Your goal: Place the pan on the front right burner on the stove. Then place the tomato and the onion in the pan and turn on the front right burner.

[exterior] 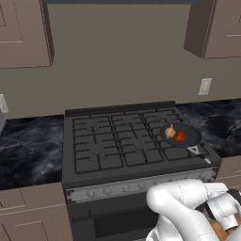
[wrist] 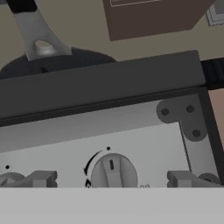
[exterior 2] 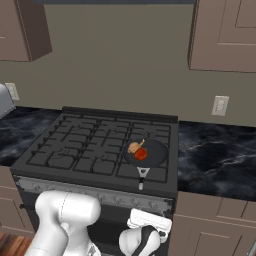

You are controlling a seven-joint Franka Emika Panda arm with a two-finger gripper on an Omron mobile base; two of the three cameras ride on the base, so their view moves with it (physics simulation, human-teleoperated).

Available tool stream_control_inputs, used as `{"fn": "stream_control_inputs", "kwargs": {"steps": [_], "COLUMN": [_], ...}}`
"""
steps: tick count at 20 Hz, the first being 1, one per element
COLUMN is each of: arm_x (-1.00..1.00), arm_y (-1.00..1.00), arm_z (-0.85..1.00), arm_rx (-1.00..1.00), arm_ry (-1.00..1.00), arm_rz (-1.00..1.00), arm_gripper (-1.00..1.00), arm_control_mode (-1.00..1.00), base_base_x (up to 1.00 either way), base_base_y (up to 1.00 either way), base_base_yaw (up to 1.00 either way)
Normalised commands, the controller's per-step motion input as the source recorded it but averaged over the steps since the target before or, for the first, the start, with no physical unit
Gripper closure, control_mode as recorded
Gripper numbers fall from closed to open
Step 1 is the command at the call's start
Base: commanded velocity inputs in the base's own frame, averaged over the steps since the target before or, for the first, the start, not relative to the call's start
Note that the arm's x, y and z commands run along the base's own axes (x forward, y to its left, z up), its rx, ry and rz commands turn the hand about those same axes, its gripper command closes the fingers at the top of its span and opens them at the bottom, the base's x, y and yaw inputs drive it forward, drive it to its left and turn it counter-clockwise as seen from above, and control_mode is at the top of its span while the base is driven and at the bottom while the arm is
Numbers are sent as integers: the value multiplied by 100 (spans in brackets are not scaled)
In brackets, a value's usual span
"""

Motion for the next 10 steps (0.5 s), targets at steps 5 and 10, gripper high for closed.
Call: {"fn": "stream_control_inputs", "kwargs": {"steps": [5, 10], "arm_x": [6, 15], "arm_y": [0, 0], "arm_z": [0, -4], "arm_rx": [0, 0], "arm_ry": [0, 0], "arm_rz": [0, 0], "arm_gripper": [-100, -100], "arm_control_mode": [-100, -100], "base_base_x": [0, 0], "base_base_y": [0, 0], "base_base_yaw": [0, 0]}}
